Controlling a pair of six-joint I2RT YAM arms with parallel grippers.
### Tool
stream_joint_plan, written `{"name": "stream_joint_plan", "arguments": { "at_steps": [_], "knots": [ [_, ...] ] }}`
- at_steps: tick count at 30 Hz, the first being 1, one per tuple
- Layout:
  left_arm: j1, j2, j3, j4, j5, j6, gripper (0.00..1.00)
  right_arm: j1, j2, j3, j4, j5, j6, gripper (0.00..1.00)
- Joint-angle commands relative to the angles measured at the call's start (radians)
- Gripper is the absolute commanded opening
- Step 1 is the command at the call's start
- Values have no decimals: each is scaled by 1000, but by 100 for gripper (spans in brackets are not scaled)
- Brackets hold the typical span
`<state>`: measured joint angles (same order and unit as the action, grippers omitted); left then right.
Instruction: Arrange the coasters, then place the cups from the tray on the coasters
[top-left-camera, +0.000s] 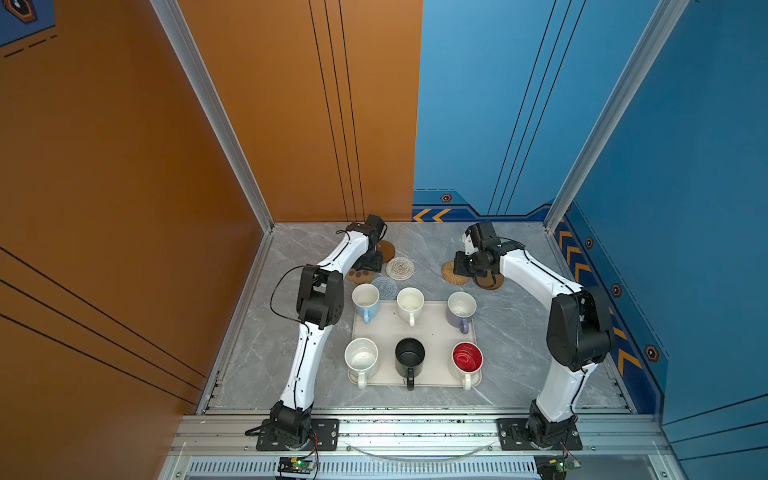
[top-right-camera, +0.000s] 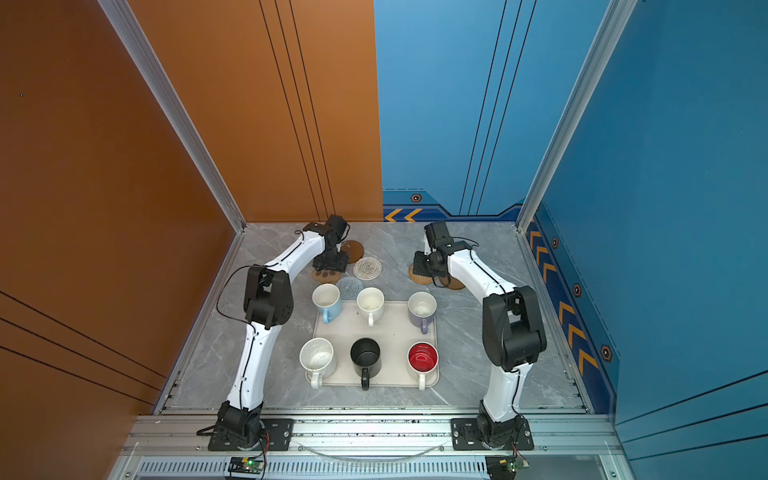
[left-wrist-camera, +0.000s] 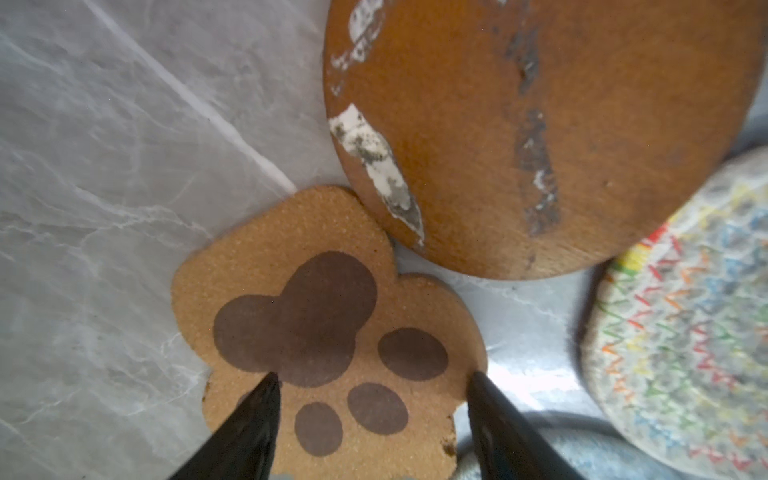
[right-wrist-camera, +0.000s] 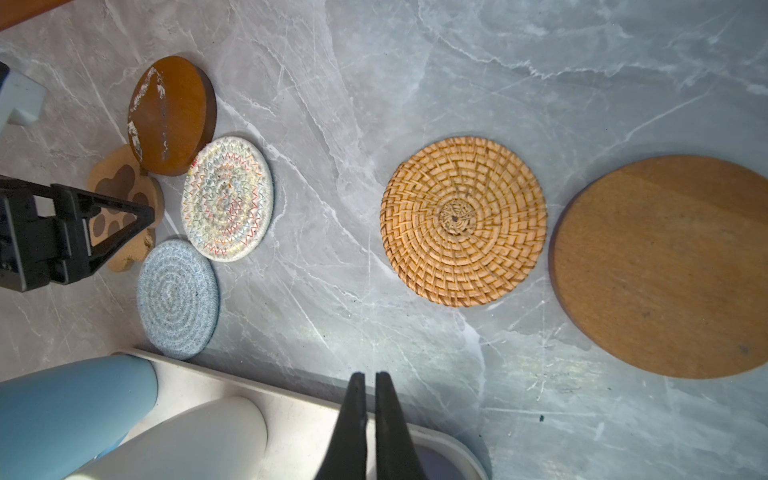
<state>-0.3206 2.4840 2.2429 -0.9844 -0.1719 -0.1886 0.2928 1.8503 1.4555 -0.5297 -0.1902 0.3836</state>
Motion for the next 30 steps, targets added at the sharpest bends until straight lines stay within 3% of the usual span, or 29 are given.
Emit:
{"name": "stream_joint_plan", "arguments": {
  "at_steps": [1, 30],
  "knots": [
    [0, 39, 30, -19, 7, -24, 72, -7, -47, -17, 17, -11, 15, 7],
    [45, 7, -103, -15, -36, -64, 70, -32, -79, -59, 16, -19, 16, 7]
  ]
}}
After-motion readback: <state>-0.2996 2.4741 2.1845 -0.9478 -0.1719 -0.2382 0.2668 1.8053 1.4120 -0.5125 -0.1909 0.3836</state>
